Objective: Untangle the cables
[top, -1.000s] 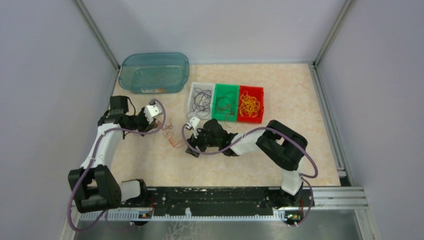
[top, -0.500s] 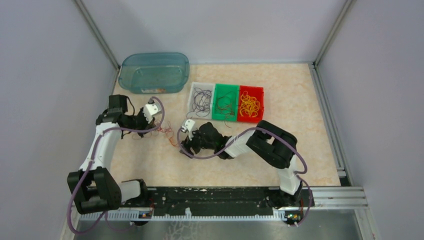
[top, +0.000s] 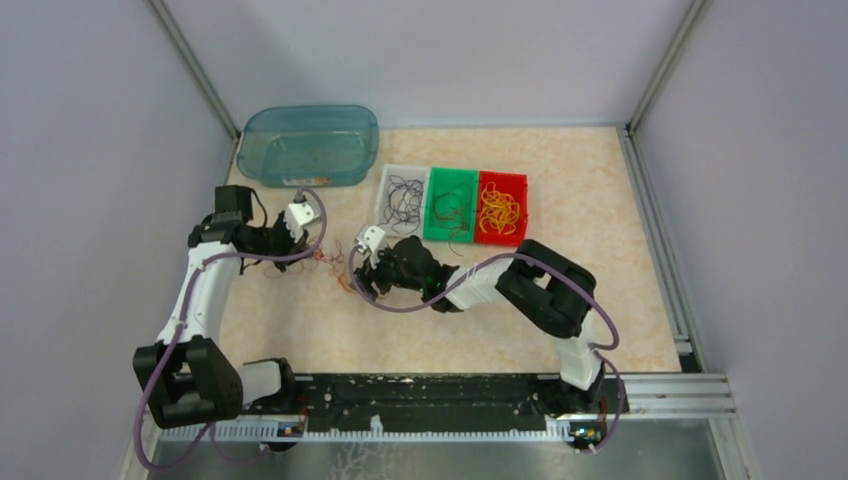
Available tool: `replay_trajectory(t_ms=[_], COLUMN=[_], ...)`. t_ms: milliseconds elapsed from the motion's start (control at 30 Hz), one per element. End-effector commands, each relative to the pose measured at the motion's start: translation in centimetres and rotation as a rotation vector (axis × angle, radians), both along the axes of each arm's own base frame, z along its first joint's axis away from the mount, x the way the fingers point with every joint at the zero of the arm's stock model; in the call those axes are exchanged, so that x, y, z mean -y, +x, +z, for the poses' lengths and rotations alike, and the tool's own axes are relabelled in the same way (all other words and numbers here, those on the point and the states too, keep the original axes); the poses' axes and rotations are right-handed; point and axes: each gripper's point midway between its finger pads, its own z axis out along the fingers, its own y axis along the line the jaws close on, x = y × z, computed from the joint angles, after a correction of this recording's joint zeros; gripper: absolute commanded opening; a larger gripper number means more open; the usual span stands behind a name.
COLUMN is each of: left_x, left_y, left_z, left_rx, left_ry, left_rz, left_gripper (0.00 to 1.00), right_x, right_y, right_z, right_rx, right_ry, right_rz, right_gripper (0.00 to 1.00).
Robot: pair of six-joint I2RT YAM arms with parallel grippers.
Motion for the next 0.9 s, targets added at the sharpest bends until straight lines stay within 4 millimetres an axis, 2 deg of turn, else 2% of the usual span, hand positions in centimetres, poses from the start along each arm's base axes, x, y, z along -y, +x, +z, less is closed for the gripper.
replay_trajectory(t_ms=[0, 67, 200, 267, 333, 367, 567, 767, 867], left_x=[0.3, 0.2, -0.1, -0.4, -0.6, -0.7, -1.1, -0.5, 0.3], left_y=[0.3, 0.7, 1.4, 1.5, 2.0, 2.2, 2.5, 2.3, 1.8], left_z=[1.3, 1.7, 2.5, 2.5, 2.8, 2.8, 2.9, 2.6, 2.8], left_rx=[0.032, 0.051, 0.090, 0.095, 0.122, 0.126, 0.138, 0.127, 0.111], left_ry=[-0.011, -0.010, -0.001, 0.014, 0.026, 0.030, 0.054, 0.023, -0.021], left_rz=[0.001, 0.011, 0.028, 0.037, 0.043, 0.047, 0.056, 0.038, 0.015], left_gripper=[0.00, 0.00, 0.00, 0.00, 0.00, 0.00, 0.00, 0.00, 0.00], right_x=[-0.5, 0.0, 1.0, 1.8, 2.4, 2.9, 6.1, 11.5, 13.8], right_y=[-0.1, -0.3, -0.8, -1.1, -1.1, -1.1, -2.3, -3.9, -4.0], right_z=[-2.0, -3.3, -4.3, -4.1, -2.5, -1.9, 1.7, 6.4, 9.4], right_rx=[-0.009, -0.023, -0.038, -0.038, -0.026, -0.022, 0.006, -0.017, -0.034], right_ry=[-0.030, -0.061, -0.081, -0.063, -0.021, -0.006, 0.061, 0.171, 0.235], right_rz=[0.013, 0.010, 0.003, -0.017, -0.045, -0.059, -0.103, -0.178, -0.216], right_gripper=[0.64, 0.60, 0.42, 0.27, 0.07, 0.00, 0.00, 0.00, 0.00])
